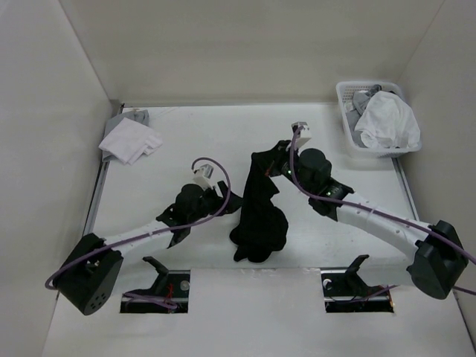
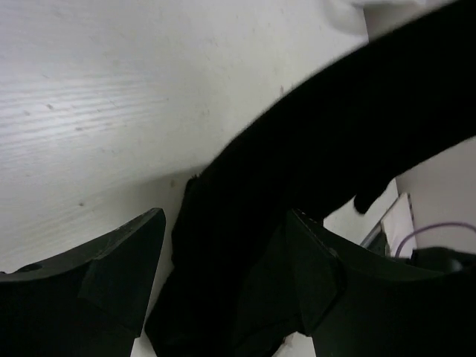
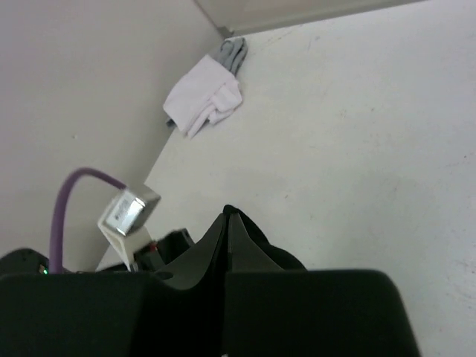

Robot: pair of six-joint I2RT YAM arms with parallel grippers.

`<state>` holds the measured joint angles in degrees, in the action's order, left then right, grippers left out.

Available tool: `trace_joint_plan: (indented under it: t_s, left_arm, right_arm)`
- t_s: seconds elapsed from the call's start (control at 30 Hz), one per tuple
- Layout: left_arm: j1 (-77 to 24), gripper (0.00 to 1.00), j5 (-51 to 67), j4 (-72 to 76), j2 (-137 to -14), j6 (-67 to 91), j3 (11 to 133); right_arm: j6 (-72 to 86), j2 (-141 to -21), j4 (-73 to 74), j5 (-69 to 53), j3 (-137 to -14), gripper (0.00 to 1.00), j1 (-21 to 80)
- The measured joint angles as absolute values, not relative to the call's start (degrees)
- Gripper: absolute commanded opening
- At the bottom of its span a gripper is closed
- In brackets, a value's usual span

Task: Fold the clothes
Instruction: Move the tank top to the center of the board, then flatten the tank top out

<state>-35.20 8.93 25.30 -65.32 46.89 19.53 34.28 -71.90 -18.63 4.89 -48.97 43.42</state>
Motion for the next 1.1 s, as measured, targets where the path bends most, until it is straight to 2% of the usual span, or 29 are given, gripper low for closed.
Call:
trace_joint_plan:
  t_s: [0.1, 0.17, 0.23, 0.27, 0.33, 0.5, 0.63, 0.73, 0.8, 0.9, 1.1]
  left_arm:
    - [-38.5, 0.63, 10.3, 27.5, -69.9, 45.7, 19.8]
    - [-40.5, 0.54, 11.4, 28.5, -73.2, 45.2, 20.0]
    - [-42.0, 0.36, 12.3, 30.0, -76.4, 45.0, 20.4]
    - [-42.8, 0.16, 13.0, 31.3, -78.8, 44.7, 21.1]
    - [-42.8, 0.11, 13.2, 31.6, -79.5, 44.8, 21.7]
    - [-39.7, 0.08, 11.9, 30.4, -80.1, 44.5, 30.2]
    - [-34.5, 0.09, 8.1, 25.2, -82.3, 44.5, 46.4]
    - [-30.4, 0.15, 3.7, 22.5, -83.1, 43.6, 61.6]
    - [-29.2, 0.17, 1.4, 23.1, -81.8, 42.7, 64.8]
    - [-27.8, 0.21, -1.2, 23.5, -78.0, 41.3, 64.6]
    - [-18.4, 0.19, -3.0, 24.5, -73.6, 42.9, 53.0]
  right_arm:
    - [34.0, -71.7, -18.6, 4.8, -49.7, 0.00, 42.4]
    - [33.8, -71.3, -18.5, 4.8, -50.0, 0.00, 41.9]
    - [33.4, -70.9, -18.5, 4.3, -50.5, 0.00, 41.3]
    - [33.2, -70.8, -18.5, 4.0, -51.1, 0.00, 40.7]
    - [33.0, -70.8, -18.5, 3.8, -51.5, 0.00, 40.2]
    - [31.7, -71.9, -16.9, 1.9, -56.2, 0.00, 36.5]
    - [30.3, -76.3, -12.0, -0.5, -71.2, 0.00, 31.7]
    - [27.5, -76.5, -8.8, -1.7, -83.0, 0.00, 30.8]
    - [25.0, -74.5, -7.5, -2.2, -87.5, 0.00, 32.5]
    - [21.8, -67.2, -5.1, -2.3, -86.3, 0.00, 38.4]
    - [20.4, -54.2, -3.9, 2.7, -67.4, 0.01, 54.1]
